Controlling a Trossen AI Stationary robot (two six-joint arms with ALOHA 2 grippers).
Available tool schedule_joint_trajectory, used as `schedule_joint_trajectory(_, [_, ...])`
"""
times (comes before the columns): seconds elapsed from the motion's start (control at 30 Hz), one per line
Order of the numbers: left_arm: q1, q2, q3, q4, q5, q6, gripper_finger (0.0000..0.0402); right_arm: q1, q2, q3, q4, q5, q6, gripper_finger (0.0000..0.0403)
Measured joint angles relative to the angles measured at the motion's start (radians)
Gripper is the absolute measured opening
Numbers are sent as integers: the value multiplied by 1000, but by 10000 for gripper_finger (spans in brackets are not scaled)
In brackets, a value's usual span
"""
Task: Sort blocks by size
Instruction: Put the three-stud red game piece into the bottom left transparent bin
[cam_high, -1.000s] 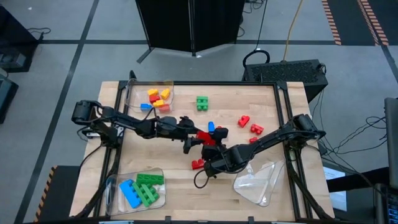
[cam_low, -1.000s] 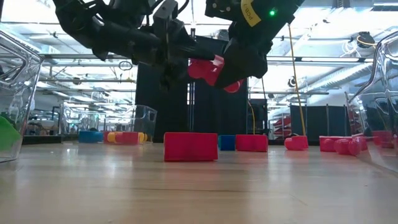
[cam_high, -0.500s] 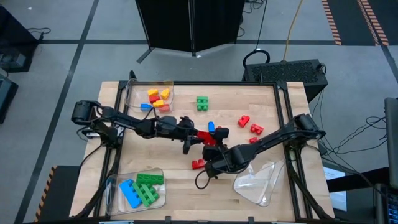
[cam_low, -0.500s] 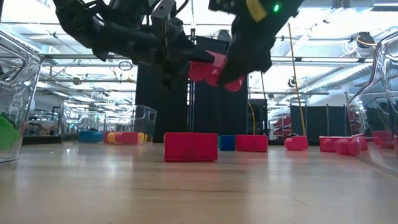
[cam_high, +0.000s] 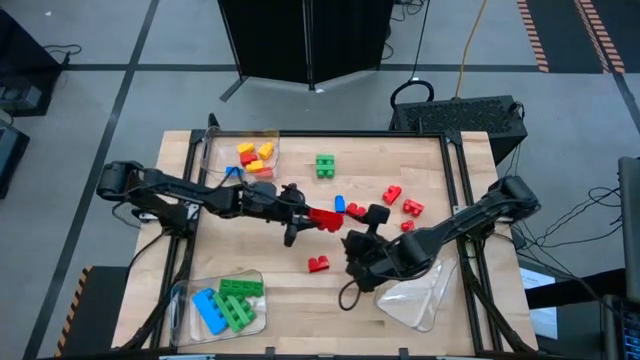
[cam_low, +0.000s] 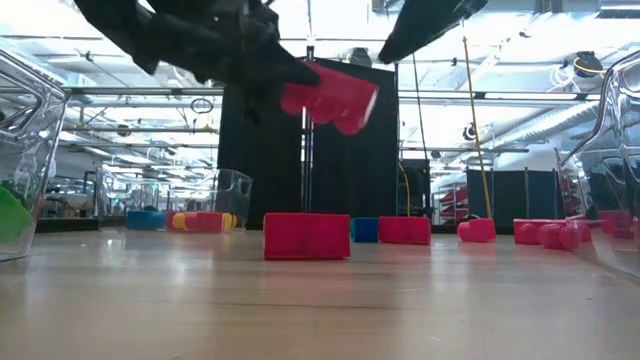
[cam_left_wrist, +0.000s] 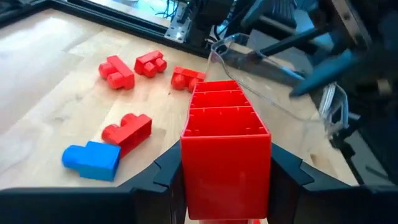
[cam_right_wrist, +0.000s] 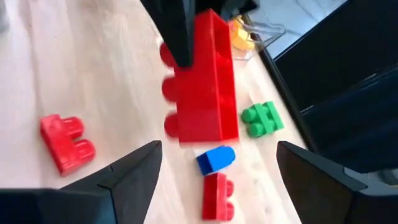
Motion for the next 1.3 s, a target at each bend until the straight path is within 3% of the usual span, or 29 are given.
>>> schedule_joint_trajectory(0.27, [-35,-203,0,-404,1,181,147,48,-77,0,-107,3,194,306])
schedule_joint_trajectory(0.57, [-130,-474,0,-773,-72,90,147,64,-70,-27,-36,42,240,306])
schedule_joint_trajectory(0.7, [-178,-583,0,-860,-58,4,147,53,-70,-75,45,95,239,306])
schedule_joint_trajectory(1.0, [-340,-710,0,-961,190,-100,147,1,-69,-167,85,100,269,306])
schedule_joint_trajectory(1.3, [-467,-666,0,-994,176,-137,147,-36,-69,-213,118,46,293,306])
